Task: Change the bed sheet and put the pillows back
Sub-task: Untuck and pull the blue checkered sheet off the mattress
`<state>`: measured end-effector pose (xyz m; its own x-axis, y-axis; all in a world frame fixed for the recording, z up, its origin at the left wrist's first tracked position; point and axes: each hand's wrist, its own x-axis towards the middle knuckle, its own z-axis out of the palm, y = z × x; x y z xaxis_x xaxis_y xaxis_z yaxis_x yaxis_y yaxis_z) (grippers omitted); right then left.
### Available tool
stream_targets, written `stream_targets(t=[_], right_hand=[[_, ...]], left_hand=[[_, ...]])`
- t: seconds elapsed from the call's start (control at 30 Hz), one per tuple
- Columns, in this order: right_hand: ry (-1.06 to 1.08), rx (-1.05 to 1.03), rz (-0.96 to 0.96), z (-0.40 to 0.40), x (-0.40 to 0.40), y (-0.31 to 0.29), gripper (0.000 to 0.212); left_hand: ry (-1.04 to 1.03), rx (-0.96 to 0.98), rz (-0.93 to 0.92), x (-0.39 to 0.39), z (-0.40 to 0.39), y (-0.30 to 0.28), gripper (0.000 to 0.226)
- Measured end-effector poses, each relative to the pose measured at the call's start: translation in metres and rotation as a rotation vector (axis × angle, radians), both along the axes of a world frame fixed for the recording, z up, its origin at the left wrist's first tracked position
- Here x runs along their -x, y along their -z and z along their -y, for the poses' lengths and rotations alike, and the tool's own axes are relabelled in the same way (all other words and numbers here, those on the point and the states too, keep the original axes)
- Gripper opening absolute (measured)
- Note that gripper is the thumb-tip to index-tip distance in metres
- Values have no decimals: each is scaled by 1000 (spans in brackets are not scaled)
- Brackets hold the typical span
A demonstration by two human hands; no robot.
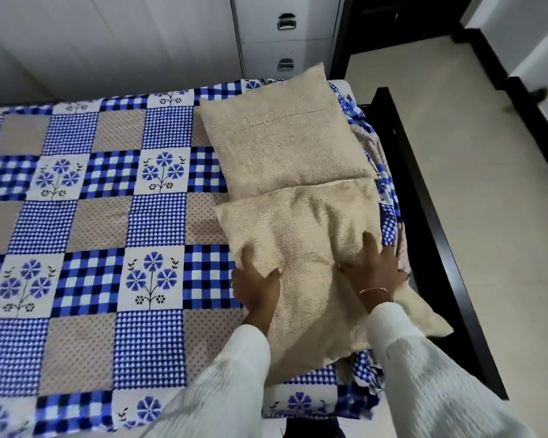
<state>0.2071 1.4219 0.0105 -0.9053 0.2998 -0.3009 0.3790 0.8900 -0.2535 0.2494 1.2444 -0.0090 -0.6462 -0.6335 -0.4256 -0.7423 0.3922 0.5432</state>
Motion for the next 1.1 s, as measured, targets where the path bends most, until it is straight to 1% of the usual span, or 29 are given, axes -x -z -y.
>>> stream_targets(t=[0.17,0.23,0.37,0.47,0.53,0.6,0.63,0.73,0.8,0.87,0.93,0.97,1.03,1.1], right_hand=[[82,48,-22,69,-41,-19,83],[90,76,-9,107,-62,-20,82],[96,210,18,199,-104,-14,76],[53,283,25,266,-131,-6,72],[-13,326,32,304,-144,3,71],[-69,340,85,330,-153,14,70],[-94,331,122,340,-156,19,69],[-153,271,166,357,-161,26,63],[-170,254,171,362,-159,25,62],[-142,248,189,360,-152,21,57],[-110,236,179,352,-143,16,54],[-110,221,166,346,-137,13,57],[-126,191,134,329,-121,7,61],[-139,190,110,309,-97,3,61]], left_hand=[[126,110,-33,-21,72,-17,84],[156,169,-26,-35,113,-23,81],[222,299,-13,-67,211,-35,77],[254,369,16,-87,278,-38,74],[263,392,24,-100,317,-37,75],[261,369,79,-114,344,-33,80],[262,327,113,-123,354,-28,84],[377,154,176,-144,361,-9,93],[446,160,200,-151,350,1,97],[400,232,192,-146,333,2,97],[394,296,157,-134,313,-4,91],[422,311,129,-125,304,-6,87],[497,301,84,-100,281,-8,74],[575,284,51,-70,253,-10,66]])
